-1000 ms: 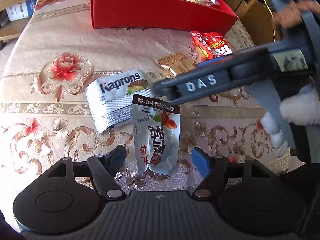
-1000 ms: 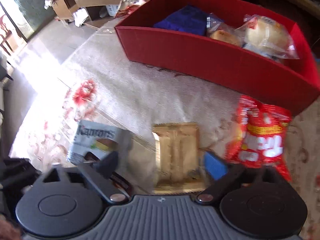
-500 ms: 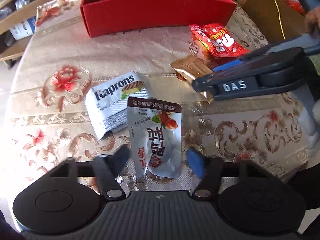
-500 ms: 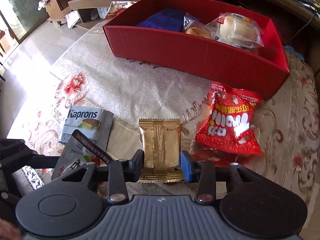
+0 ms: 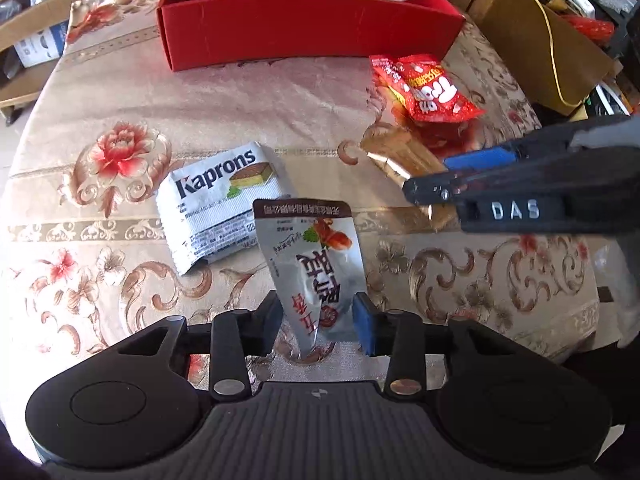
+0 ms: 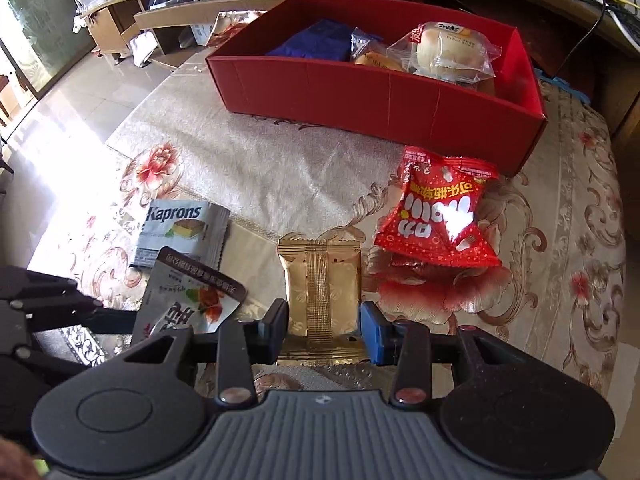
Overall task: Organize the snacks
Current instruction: 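Lift the white pouch and gold packet and carry both over the red box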
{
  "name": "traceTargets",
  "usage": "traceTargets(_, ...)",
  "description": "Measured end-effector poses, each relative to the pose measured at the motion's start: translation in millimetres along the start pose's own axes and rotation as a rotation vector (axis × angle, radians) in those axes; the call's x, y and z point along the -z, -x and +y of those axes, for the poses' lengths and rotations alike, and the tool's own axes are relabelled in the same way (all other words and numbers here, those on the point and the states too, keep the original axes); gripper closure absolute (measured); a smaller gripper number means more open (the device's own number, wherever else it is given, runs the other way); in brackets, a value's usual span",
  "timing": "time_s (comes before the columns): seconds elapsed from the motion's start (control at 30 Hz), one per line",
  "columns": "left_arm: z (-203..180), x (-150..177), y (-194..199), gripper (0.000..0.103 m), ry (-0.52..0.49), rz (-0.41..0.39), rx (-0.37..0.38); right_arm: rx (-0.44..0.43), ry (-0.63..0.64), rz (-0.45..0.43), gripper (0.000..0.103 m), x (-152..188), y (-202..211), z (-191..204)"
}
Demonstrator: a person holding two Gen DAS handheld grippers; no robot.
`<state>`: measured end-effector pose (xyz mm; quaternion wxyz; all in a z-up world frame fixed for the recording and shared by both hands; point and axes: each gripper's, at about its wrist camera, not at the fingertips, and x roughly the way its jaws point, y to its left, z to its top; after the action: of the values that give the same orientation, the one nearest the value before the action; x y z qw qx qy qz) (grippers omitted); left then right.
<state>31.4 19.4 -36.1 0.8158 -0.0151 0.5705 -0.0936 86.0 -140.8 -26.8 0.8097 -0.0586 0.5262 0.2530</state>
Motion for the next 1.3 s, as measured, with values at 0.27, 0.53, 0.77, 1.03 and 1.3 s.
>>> traceTargets(0.27,-19,-3,-13,0.026,-0.034,0.003,-0.044,-0.024,0.002,-0.021,0.063,-5,9,1)
traceTargets(0.53,-20,-2,-1,0.060,-0.046,-0.019,-0.084,-0.048,0.006,-0.070,0.063,-6,26,0)
traceTargets(0.77,-26,-1,1,0.063,-0.058,-0.017,-0.083,-0.051,-0.010,-0.012,0.063,3,14,-8)
traceTargets(1.03,-41,-2,-17,0.036,-0.095,-0.020,-0.098,-0.050,-0.004,0.037,0.057,2,-3,-8)
traceTargets(1.3,-42,0,-13,0.045,-0.139,-0.038,-0.066,-0.053,0.042,0.063,0.037,-3,-22,-1)
